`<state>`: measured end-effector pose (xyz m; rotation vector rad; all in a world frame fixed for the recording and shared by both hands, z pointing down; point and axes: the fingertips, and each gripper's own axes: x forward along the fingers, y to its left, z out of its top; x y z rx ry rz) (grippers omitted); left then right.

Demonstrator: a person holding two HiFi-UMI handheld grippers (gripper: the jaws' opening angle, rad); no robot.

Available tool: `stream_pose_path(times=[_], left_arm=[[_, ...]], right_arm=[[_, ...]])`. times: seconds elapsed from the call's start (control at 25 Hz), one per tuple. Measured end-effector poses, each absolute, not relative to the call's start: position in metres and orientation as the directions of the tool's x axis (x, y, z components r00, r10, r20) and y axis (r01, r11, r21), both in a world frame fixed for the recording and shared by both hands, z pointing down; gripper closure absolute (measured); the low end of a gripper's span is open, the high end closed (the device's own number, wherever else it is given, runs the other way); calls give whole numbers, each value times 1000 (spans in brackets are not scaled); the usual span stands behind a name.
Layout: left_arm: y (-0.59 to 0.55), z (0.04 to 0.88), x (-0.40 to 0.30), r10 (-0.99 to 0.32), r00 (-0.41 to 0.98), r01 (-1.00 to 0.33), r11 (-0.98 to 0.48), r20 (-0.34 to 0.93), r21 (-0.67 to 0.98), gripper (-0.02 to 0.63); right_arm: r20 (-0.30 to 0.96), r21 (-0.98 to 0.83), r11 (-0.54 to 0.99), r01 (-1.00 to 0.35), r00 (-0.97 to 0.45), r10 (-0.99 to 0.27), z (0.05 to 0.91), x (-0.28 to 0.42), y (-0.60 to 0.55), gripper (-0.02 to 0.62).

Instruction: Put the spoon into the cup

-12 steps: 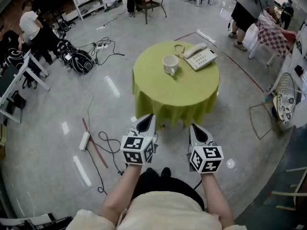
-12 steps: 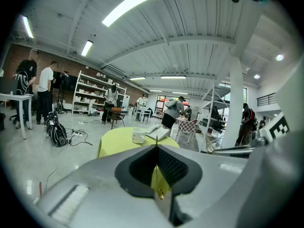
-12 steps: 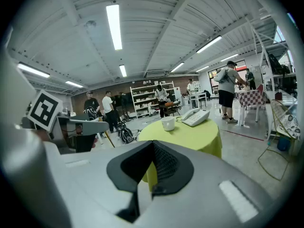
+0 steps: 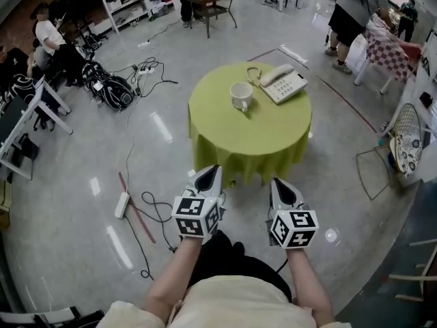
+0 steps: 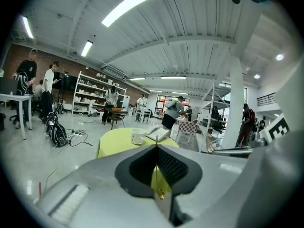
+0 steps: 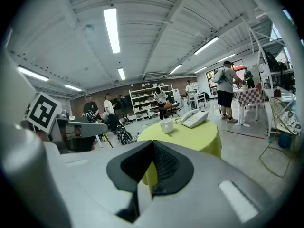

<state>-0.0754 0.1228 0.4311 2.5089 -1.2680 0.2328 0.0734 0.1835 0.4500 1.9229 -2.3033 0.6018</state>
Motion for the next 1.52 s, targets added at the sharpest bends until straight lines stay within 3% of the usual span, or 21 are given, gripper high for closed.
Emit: stream_pose_path(times=[0.68,1.52], left_arm=[[84,436,-70,-757,589,-808,-548,282,216,601],[-65,448,-56,-731,610,-792,-554,307,256,601]], right_arm=[[314,-255,119,-960,-198,-929,458,82,152,594],[368,-258,65,-964,-160,-916,471,96,16,594]])
